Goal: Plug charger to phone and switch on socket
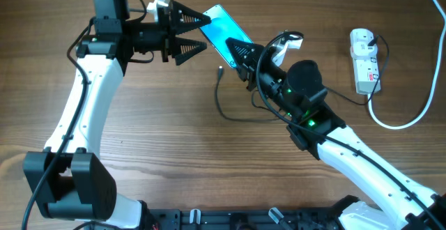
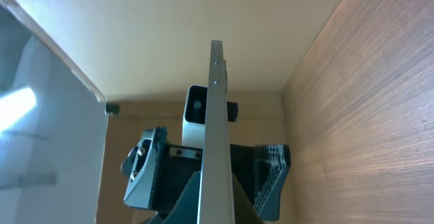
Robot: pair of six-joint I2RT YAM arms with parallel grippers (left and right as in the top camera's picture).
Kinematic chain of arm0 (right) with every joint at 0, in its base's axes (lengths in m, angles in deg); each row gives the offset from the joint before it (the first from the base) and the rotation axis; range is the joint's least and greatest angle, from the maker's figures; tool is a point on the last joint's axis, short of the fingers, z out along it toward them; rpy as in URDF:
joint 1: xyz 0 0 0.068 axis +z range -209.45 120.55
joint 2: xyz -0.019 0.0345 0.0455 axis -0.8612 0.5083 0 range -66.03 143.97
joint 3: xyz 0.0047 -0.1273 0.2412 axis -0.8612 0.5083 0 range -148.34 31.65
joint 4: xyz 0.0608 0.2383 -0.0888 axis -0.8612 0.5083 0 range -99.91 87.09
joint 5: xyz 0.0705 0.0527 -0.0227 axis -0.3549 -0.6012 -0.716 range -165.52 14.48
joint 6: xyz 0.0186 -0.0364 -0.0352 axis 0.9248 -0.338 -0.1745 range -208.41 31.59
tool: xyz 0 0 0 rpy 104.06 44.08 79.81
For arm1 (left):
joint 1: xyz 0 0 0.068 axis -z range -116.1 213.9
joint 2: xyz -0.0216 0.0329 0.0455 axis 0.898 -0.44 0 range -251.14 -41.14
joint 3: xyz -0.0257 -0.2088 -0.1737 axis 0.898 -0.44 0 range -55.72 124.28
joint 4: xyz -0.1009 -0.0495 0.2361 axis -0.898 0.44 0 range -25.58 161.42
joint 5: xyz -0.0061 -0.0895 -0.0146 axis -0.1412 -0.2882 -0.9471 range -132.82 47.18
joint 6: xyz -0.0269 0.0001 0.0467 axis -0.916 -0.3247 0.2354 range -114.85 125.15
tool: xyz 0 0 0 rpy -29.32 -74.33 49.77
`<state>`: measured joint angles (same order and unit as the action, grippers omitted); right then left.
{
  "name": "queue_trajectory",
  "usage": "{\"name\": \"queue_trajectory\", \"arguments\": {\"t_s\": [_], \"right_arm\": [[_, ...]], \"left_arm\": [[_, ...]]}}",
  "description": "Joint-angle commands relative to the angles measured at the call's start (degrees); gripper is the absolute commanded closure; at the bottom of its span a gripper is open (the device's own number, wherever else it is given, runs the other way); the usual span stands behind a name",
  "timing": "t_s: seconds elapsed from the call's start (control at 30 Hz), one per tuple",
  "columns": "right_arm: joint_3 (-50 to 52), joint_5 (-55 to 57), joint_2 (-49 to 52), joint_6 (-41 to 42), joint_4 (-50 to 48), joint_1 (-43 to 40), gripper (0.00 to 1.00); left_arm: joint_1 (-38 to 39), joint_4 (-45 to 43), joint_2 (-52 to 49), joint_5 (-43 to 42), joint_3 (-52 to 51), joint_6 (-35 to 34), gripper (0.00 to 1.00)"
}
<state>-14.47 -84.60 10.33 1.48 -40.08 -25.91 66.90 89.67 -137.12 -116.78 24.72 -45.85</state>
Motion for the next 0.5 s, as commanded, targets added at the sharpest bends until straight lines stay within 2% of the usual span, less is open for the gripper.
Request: {"name": "queue_trajectory", "arguments": {"t_s": [0.0, 0.03, 0.13, 0.47], "right_arm": [[-0.68, 4.87, 1.6, 4.68, -1.16, 1.49, 0.96], [-0.72, 6.21, 2.43, 6.84, -1.42, 2.32, 0.96], [-1.44, 8.09, 4.96, 7.78, -4.55, 3.82, 0.96], [-2.99, 8.24, 8.44, 10.73, -4.94, 4.0, 0.96]], "left_arm": [[1.75, -5.88, 1.22, 3.85, 0.24, -5.77, 0.14], [2.23, -8.11, 1.22, 4.7, 0.24, -7.3, 0.17], [3.85, -8.96, 1.22, 8.81, 0.22, -8.2, 0.33], [6.21, -7.58, 1.22, 15.56, 0.22, -8.15, 0.51]]}}
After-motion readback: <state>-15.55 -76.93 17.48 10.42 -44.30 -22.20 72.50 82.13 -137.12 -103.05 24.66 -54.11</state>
